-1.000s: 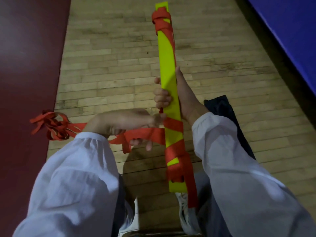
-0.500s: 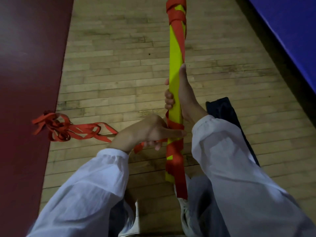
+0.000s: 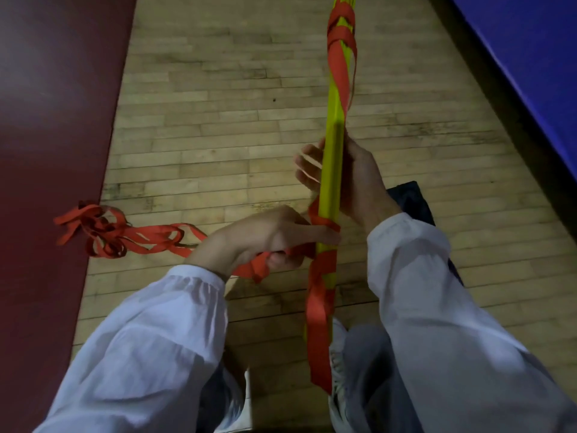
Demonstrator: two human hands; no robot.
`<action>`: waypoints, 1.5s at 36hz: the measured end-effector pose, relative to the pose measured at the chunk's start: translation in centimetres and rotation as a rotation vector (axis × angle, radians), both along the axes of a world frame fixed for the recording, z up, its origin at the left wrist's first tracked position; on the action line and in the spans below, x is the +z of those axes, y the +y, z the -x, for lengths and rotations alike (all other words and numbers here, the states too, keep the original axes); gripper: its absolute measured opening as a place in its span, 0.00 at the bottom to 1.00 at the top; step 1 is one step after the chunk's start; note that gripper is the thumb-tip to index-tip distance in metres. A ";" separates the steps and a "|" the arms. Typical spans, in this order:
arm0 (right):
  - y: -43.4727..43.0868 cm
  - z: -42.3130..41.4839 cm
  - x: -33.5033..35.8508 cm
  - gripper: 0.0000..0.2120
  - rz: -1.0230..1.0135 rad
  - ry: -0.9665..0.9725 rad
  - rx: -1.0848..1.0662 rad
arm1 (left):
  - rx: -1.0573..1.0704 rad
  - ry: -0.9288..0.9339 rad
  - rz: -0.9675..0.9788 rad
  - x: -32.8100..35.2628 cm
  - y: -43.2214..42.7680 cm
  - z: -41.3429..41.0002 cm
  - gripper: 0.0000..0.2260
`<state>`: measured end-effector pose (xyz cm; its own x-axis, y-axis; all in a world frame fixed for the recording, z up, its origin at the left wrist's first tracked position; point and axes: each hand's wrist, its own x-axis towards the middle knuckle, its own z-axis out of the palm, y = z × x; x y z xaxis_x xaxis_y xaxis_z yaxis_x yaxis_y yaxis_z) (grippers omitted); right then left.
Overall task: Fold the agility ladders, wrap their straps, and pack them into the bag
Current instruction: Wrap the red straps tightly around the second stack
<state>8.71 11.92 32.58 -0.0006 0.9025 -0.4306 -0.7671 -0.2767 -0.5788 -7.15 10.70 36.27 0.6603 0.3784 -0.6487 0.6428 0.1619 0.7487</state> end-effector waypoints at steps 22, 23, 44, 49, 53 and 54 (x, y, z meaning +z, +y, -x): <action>-0.5 -0.5 1.4 0.13 -0.122 0.258 0.155 | -0.132 -0.067 0.230 1.1 1.2 1.2 0.29; -0.6 -0.4 1.8 0.13 -0.109 0.167 0.151 | -0.133 -0.075 0.228 1.2 1.2 1.3 0.27; 0.0 0.6 1.7 0.14 0.024 -0.332 0.091 | -0.044 0.018 -0.150 -0.4 0.0 -0.6 0.16; -0.2 -0.2 2.0 0.14 -0.007 -0.200 0.045 | -0.015 -0.112 -0.058 0.2 0.3 0.0 0.14; -1.0 -0.9 1.7 0.18 -0.153 0.049 0.028 | -0.039 -0.220 0.059 0.5 0.5 0.3 0.13; -1.1 -1.0 1.7 0.19 -0.190 0.131 0.058 | -0.049 -0.232 0.077 0.4 0.4 0.2 0.12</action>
<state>9.75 10.80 34.28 -0.0996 0.9641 -0.2461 -0.8249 -0.2183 -0.5213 -7.37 11.09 36.69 0.8112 0.2976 -0.5033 0.4636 0.1971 0.8638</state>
